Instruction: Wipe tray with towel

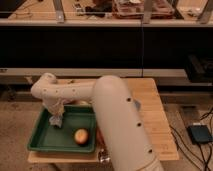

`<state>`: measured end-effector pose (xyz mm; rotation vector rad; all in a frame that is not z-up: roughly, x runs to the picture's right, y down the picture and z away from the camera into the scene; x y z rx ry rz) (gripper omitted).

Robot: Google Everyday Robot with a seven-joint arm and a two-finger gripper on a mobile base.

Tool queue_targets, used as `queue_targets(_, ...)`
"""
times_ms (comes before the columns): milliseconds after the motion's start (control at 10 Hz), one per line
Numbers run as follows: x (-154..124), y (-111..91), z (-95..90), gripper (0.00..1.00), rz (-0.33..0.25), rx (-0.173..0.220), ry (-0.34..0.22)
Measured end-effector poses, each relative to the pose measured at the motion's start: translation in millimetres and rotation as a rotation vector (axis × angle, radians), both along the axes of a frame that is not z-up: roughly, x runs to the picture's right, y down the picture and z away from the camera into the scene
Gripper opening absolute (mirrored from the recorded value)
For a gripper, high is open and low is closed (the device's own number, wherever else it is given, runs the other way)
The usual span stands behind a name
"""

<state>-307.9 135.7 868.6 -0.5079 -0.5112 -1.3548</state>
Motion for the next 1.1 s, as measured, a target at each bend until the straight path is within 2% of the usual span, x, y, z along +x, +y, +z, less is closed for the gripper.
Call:
queue_targets(200, -22.8, 7.1, -1.2, 0.00, -0.033, 0.005, -0.048)
queue_targets(400, -33.2, 23.7, -23.8, 0.00, -0.058, 0.020, -0.098)
queue_targets(600, -32.8, 49.0, -52.2, 0.00, -0.074, 0.021, -0.118)
queue_targets(800, -26.9, 83.5, -84.8, 0.00, -0.088, 0.013, -0.129)
queue_targets(900, -24.1, 95.4, -94.0, 0.00, -0.091, 0.009, -0.126)
queue_targets(1100, -1.2, 114.3, -110.4, 0.00, -0.067, 0.009, -0.100)
